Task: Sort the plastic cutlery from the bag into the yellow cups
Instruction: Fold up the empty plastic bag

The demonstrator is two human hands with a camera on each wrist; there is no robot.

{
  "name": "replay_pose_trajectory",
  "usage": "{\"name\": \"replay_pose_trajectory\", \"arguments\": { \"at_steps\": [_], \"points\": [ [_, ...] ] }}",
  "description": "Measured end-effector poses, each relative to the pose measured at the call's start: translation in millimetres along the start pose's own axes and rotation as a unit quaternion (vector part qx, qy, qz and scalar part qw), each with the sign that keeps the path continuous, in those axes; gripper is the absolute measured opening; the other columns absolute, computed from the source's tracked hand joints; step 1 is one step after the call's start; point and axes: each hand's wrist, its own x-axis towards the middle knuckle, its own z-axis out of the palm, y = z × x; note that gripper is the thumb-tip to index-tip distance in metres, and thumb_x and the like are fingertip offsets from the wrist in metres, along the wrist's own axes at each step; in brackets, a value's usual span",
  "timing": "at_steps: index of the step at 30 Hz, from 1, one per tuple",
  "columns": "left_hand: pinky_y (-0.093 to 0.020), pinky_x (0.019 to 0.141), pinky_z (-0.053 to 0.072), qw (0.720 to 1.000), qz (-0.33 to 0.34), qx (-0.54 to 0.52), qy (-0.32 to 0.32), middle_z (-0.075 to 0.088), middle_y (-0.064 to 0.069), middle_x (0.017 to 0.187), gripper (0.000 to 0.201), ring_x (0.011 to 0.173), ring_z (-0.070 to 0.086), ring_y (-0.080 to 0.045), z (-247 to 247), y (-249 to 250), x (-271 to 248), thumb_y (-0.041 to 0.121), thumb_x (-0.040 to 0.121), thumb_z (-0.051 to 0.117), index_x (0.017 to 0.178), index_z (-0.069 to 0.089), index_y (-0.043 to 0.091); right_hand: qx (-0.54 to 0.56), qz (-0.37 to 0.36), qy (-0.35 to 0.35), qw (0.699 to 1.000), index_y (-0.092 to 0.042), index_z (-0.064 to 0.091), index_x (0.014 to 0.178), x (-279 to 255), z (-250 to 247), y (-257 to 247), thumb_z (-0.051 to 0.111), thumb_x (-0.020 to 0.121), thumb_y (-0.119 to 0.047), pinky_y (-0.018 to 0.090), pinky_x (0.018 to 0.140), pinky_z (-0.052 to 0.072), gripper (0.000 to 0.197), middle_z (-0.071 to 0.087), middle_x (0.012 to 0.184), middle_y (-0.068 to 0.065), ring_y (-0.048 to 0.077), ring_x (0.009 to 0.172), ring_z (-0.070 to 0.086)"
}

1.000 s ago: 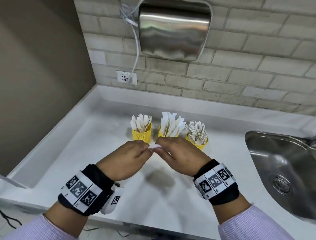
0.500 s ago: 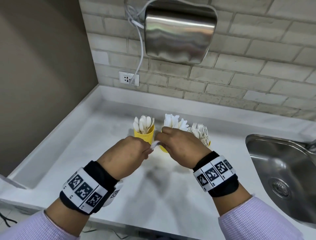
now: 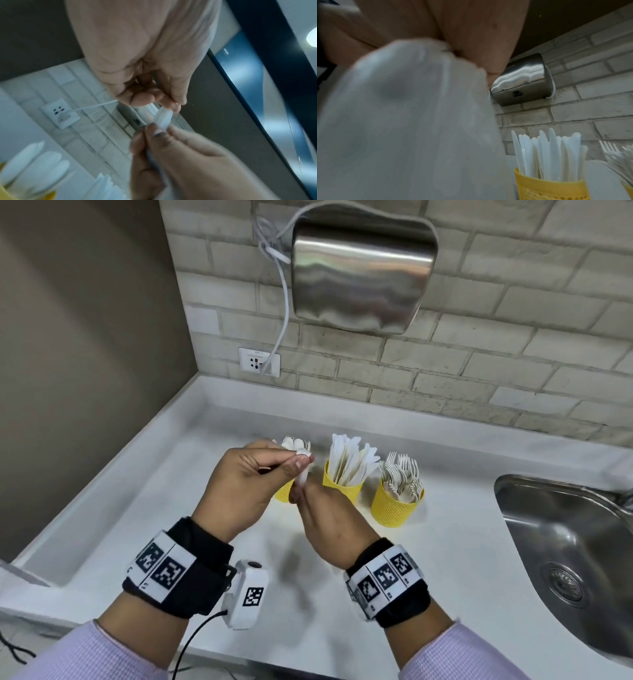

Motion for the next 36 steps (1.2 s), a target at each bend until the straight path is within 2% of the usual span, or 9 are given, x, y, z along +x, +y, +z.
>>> {"name": "replay_pose_trajectory", "arguments": {
  "at_steps": [4, 8, 12, 18, 22, 24, 28, 33, 36],
  "points": [
    [-0.017, 0.084, 0.052, 0.995, 0.022, 0.08, 0.055, 0.07, 0.007, 0.098, 0.011, 0.097, 0.067, -0.003, -4.2, -13.0, 14.1, 0.017, 0.087, 0.078, 0.097, 0.083, 0.02, -0.022, -0.015, 0.012, 1.0, -0.011, 0.044, 0.109, -9.3, -6.6, 2.0, 0.031, 0.107, -0.032, 0.051, 0.069, 0.051, 0.024, 0.063, 0.089, 0.011, 0.038, 0.076, 0.059],
    [-0.018, 0.078, 0.053, 0.976, 0.064, 0.192, 0.079, 0.076, 0.009, 0.094, 0.01, 0.091, 0.07, -0.007, -4.1, -22.7, 19.2, 0.021, 0.091, 0.077, 0.094, 0.083, 0.028, -0.095, -0.054, 0.065, 0.992, -0.012, 0.05, 0.107, -12.4, -26.9, 2.4, 0.023, 0.102, -0.039, 0.048, 0.065, 0.05, 0.039, 0.062, 0.09, 0.007, 0.033, 0.08, 0.058],
    [-0.017, 0.07, 0.047, 0.97, 0.072, 0.228, 0.046, 0.075, 0.008, 0.087, 0.009, 0.081, 0.068, -0.011, 0.5, -24.9, 18.9, 0.027, 0.092, 0.076, 0.096, 0.084, 0.027, -0.128, -0.077, 0.133, 0.98, -0.012, 0.053, 0.098, -11.6, -53.7, -0.3, 0.03, 0.102, -0.031, 0.043, 0.061, 0.046, 0.03, 0.06, 0.087, 0.007, 0.035, 0.076, 0.056],
    [-0.019, 0.072, 0.045, 0.965, 0.066, 0.244, -0.07, 0.072, 0.01, 0.089, 0.015, 0.082, 0.066, -0.011, 1.0, -23.8, 9.1, 0.028, 0.096, 0.069, 0.099, 0.083, 0.029, -0.076, -0.091, 0.14, 0.983, -0.012, 0.055, 0.097, 1.6, -74.9, 1.9, 0.041, 0.102, -0.017, 0.046, 0.066, 0.05, 0.016, 0.057, 0.088, -0.004, 0.029, 0.073, 0.053],
    [-0.027, 0.075, 0.047, 0.961, 0.078, 0.231, -0.128, 0.067, 0.008, 0.086, 0.021, 0.08, 0.061, -0.016, 1.2, -13.4, 2.6, 0.029, 0.098, 0.059, 0.095, 0.08, 0.026, -0.07, -0.093, 0.156, 0.981, -0.013, 0.055, 0.099, 9.2, -75.2, 3.5, 0.044, 0.098, -0.017, 0.046, 0.063, 0.052, 0.012, 0.064, 0.089, 0.0, 0.034, 0.072, 0.057],
    [-0.03, 0.078, 0.048, 0.963, 0.082, 0.213, -0.141, 0.066, 0.007, 0.086, 0.021, 0.084, 0.062, -0.017, 0.8, -6.4, 0.2, 0.028, 0.1, 0.057, 0.092, 0.076, 0.027, -0.063, -0.092, 0.157, 0.981, -0.015, 0.054, 0.1, 14.9, -73.3, 5.6, 0.042, 0.098, -0.022, 0.044, 0.064, 0.052, 0.014, 0.063, 0.086, -0.006, 0.029, 0.074, 0.057],
    [-0.019, 0.081, 0.045, 0.98, 0.068, 0.116, -0.144, 0.069, 0.009, 0.088, 0.024, 0.085, 0.062, -0.009, 1.3, 8.3, -3.1, 0.019, 0.103, 0.052, 0.094, 0.075, 0.021, -0.023, -0.076, 0.163, 0.983, -0.016, 0.054, 0.1, 23.4, -66.8, 10.2, 0.04, 0.104, -0.03, 0.037, 0.06, 0.045, 0.02, 0.044, 0.066, -0.021, 0.013, 0.065, 0.038],
    [-0.034, 0.08, 0.047, 0.993, 0.053, 0.013, -0.102, 0.064, -0.012, 0.093, 0.024, 0.085, 0.058, -0.017, 0.2, 13.1, 0.2, 0.026, 0.102, 0.055, 0.1, 0.076, 0.015, 0.006, -0.041, 0.156, 0.987, -0.024, 0.05, 0.105, 25.7, -44.9, 8.8, 0.029, 0.096, -0.038, 0.041, 0.062, 0.05, 0.026, 0.062, 0.075, -0.009, 0.027, 0.068, 0.055],
    [-0.025, 0.079, 0.049, 0.996, 0.055, -0.003, -0.066, 0.064, -0.01, 0.091, 0.018, 0.083, 0.062, -0.012, 3.9, 15.9, 2.0, 0.023, 0.101, 0.062, 0.099, 0.076, 0.012, 0.034, -0.041, 0.17, 0.984, -0.019, 0.047, 0.107, 22.2, -29.1, 4.2, 0.035, 0.1, -0.029, 0.04, 0.055, 0.042, 0.018, 0.052, 0.071, -0.007, 0.029, 0.064, 0.053]
  ]
}}
